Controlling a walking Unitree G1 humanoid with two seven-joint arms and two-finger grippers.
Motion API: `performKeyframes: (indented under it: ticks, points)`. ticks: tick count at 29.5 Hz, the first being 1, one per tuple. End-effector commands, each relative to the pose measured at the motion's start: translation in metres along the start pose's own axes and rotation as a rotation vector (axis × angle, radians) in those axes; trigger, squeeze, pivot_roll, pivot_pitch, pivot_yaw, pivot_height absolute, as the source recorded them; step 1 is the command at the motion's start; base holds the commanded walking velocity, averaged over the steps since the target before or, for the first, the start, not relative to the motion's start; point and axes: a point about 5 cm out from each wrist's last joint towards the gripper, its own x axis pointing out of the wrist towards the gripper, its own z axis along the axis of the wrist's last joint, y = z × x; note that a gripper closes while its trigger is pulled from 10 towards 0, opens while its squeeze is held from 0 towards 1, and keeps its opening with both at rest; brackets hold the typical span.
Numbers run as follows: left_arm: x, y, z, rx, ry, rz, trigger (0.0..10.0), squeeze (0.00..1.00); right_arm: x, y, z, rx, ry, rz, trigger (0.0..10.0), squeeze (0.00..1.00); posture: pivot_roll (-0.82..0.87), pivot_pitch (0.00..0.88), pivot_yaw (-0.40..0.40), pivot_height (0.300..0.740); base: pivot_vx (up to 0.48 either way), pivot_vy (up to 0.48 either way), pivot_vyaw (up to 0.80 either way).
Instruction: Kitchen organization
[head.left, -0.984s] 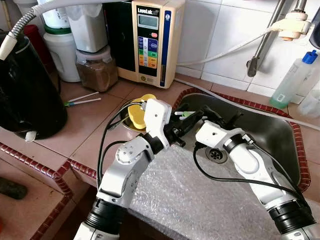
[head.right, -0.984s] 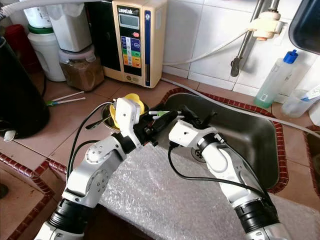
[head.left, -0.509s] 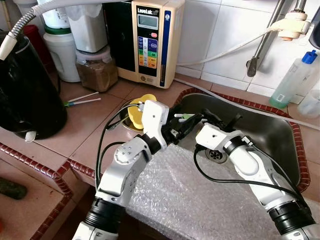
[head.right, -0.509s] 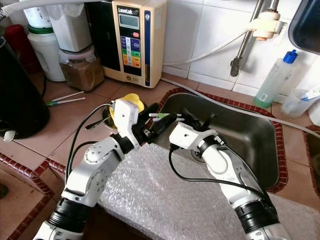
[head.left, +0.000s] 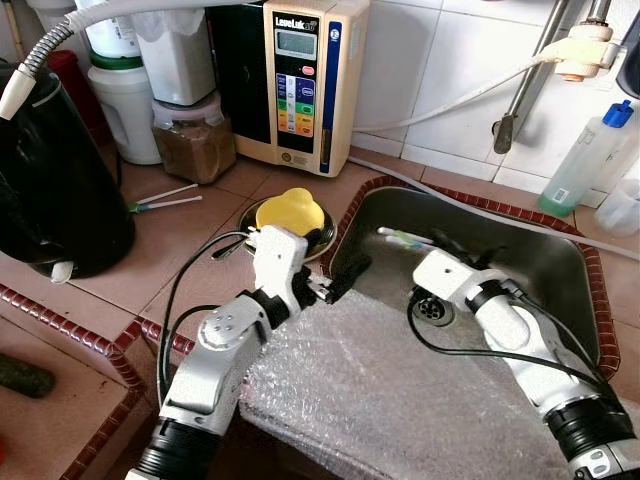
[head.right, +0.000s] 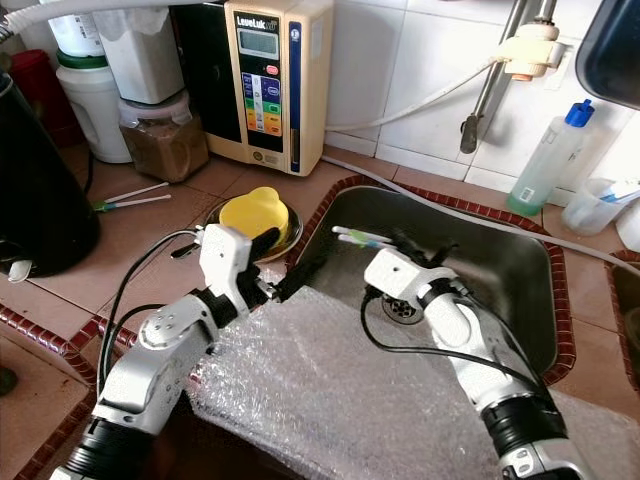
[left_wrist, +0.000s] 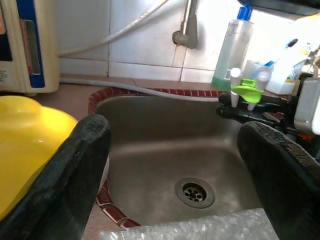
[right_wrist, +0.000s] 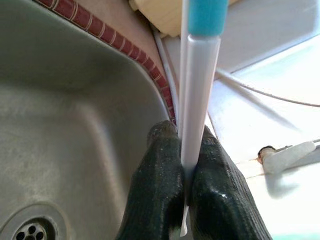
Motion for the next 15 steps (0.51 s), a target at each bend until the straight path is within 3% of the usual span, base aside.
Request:
performKeyframes:
  ticks: [1,8,10,12,13,14,15]
  points:
    - [0.001,-0.003,0.005,0.025,-0.013,-0.010,10.0,1.00,0.004,-0.009,-0.003,0.011,0.017,-0.026,0.0,0.00,0.01,0.000,-0.019,0.740,0.000,0.000,0.00]
    - [0.001,-0.005,0.004,0.040,-0.007,-0.024,10.0,1.00,0.006,-0.005,-0.016,0.041,0.095,-0.002,0.0,0.00,0.01,0.000,-0.019,0.740,0.000,0.000,0.00]
    - [0.000,-0.005,0.004,0.041,-0.004,-0.030,10.0,1.00,0.006,-0.002,-0.020,0.048,0.123,0.017,0.7,0.00,0.01,0.000,-0.019,0.740,0.000,0.000,0.00]
    - [0.000,-0.006,0.004,0.047,0.000,-0.036,10.0,1.00,0.006,0.003,-0.025,0.065,0.160,0.050,4.4,0.00,0.01,0.000,-0.019,0.740,0.000,0.000,0.00]
    - [0.000,-0.006,0.003,0.054,0.002,-0.039,10.0,1.00,0.006,0.004,-0.027,0.070,0.173,0.057,7.3,0.00,0.01,0.000,-0.019,0.740,0.000,0.000,0.00]
    - [0.000,-0.006,0.003,0.054,0.002,-0.039,10.0,1.00,0.006,0.004,-0.027,0.070,0.173,0.057,7.3,0.00,0.01,0.000,-0.019,0.740,0.000,0.000,0.00]
    - [0.000,-0.006,0.003,0.057,0.003,-0.041,10.0,1.00,0.006,0.006,-0.029,0.085,0.190,0.069,10.0,0.30,0.02,0.000,-0.020,0.740,0.000,0.000,0.00]
